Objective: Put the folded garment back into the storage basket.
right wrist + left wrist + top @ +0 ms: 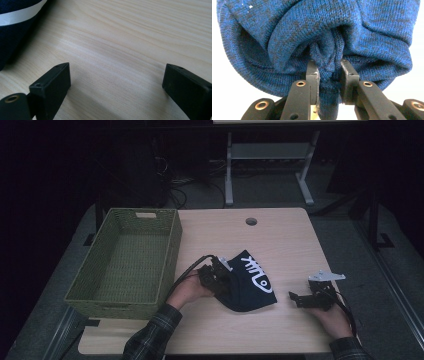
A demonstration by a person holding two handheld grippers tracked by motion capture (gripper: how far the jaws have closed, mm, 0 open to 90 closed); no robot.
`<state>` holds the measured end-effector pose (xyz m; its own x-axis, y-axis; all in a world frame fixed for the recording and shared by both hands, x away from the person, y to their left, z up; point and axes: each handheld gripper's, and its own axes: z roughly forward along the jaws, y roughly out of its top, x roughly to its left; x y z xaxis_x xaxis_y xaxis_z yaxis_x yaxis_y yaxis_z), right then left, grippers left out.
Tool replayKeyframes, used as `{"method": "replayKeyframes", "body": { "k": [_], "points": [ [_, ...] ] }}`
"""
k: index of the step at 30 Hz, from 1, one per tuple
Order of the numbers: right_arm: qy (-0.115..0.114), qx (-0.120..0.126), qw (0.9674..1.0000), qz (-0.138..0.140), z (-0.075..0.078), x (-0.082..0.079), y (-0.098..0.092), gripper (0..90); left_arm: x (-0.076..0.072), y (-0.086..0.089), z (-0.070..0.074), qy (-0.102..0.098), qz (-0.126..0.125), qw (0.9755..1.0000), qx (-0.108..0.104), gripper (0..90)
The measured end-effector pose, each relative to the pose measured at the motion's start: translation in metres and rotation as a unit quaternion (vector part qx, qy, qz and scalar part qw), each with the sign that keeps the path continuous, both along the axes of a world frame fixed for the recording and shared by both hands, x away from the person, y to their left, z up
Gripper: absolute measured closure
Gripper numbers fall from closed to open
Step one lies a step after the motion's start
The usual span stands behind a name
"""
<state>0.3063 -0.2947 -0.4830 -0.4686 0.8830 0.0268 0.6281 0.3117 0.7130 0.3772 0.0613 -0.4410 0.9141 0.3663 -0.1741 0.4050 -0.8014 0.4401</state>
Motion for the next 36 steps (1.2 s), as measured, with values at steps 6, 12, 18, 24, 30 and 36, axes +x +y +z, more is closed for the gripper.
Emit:
{"method": "replayKeyframes", "body": {
  "k": [6,12,18,24,30,36],
  "points": [
    [0.0,0.0,1.0,0.0,0.0,0.0,0.0,7.7,0.0,0.003,0.006,0.007,0.009,0.9998,-0.016,73.5],
    [0.0,0.0,1.0,0.0,0.0,0.0,0.0,7.7,-0.002,0.005,0.02,-0.006,0.012,0.9993,-0.034,73.9],
    [0.0,0.0,1.0,0.0,0.0,0.0,0.0,7.6,-0.003,0.005,0.034,-0.012,0.026,0.9984,-0.05,74.1],
    [0.0,0.0,1.0,0.0,0.0,0.0,0.0,7.7,-0.001,0.007,0.048,-0.014,0.031,0.9975,-0.062,74.1],
    [0.0,0.0,1.0,0.0,0.0,0.0,0.0,7.6,0.002,0.013,0.074,-0.021,0.038,0.9959,-0.079,74.1],
    [0.0,0.0,1.0,-0.001,0.0,0.0,0.0,7.6,0.004,0.019,0.1,-0.034,0.037,0.9949,-0.088,74.1]
  ]
}}
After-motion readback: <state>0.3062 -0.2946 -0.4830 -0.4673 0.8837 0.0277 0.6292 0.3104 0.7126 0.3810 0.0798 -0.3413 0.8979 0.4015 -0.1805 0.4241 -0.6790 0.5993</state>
